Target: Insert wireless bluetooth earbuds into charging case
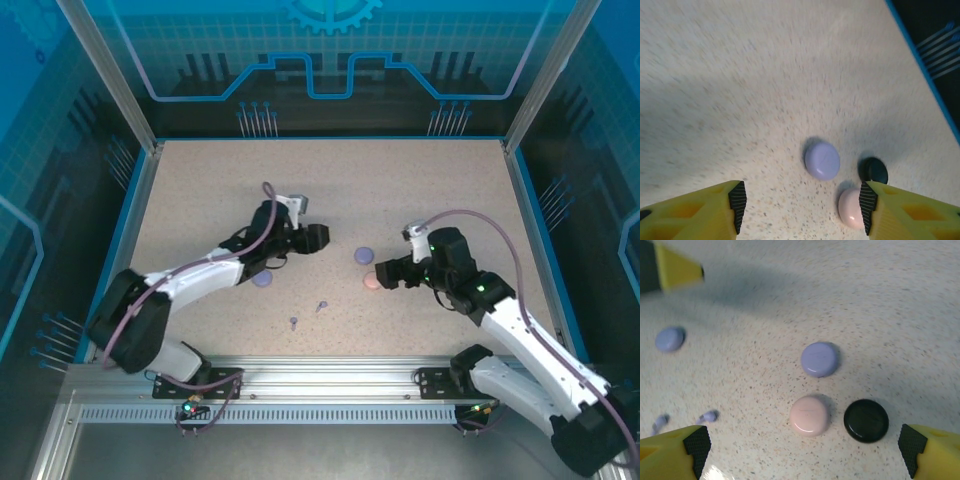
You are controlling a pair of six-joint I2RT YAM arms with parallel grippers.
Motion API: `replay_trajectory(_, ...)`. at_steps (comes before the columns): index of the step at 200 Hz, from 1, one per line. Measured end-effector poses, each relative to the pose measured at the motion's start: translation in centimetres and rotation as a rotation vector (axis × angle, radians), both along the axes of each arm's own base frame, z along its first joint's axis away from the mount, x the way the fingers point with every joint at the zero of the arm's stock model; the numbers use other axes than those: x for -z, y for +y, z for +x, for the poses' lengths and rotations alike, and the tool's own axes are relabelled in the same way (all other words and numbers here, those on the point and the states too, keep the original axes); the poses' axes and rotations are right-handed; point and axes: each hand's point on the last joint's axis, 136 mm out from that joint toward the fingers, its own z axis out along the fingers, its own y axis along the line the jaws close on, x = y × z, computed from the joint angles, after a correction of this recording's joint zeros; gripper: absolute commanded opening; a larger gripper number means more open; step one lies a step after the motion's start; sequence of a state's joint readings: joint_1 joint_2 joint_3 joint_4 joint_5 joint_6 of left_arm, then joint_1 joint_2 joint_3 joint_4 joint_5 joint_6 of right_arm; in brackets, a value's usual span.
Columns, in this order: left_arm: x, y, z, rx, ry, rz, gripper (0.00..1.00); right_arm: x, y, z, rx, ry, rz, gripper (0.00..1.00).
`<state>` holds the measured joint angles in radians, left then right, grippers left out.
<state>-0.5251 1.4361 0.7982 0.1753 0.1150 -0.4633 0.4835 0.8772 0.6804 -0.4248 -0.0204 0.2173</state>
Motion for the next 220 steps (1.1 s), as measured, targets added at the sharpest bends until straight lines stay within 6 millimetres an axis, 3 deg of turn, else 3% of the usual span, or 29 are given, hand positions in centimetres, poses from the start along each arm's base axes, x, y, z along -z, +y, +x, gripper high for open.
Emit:
replay_trajectory(46,-2.9,7.5,-0.7,-0.163,-0.064,0.006,0.86,-1.1,6.6,2.0,-0.312,-0.077,-0.159,1.0)
replay_trajectory(76,-4.0,12.6,-1.0,-0.297,-0.079,0.004,0.98,-2.3,11.9,3.7,-0.369,-0.065,-0.162,1.0)
replay_trajectory(90,-4.1,15.3,-1.1,-0.375,-0.072,0.005,0.99,-2.1,14.3,4.5,-0.365,-0.034,-0.165,1.0)
replay_trajectory(128,-3.7,21.2,-1.5,-0.572,-0.004,-0.03,0.99,1.8,20.1,4.8,-0.342,0.098,-0.208,1.0)
replay_trajectory(168,-2.3,26.6,-2.5,-0.765,0.113,-0.131,0.99,6.3,24.5,4.4,-0.315,0.201,-0.275,0.99)
replay_trajectory(193,-2.2,28.3,-3.0,-0.835,0.143,-0.196,0.99,7.7,27.3,4.3,-0.315,0.215,-0.309,0.99)
replay_trajectory(220,-2.6,28.4,-3.1,-0.843,0.143,-0.236,0.99,8.9,29.3,3.8,-0.325,0.228,-0.343,0.98)
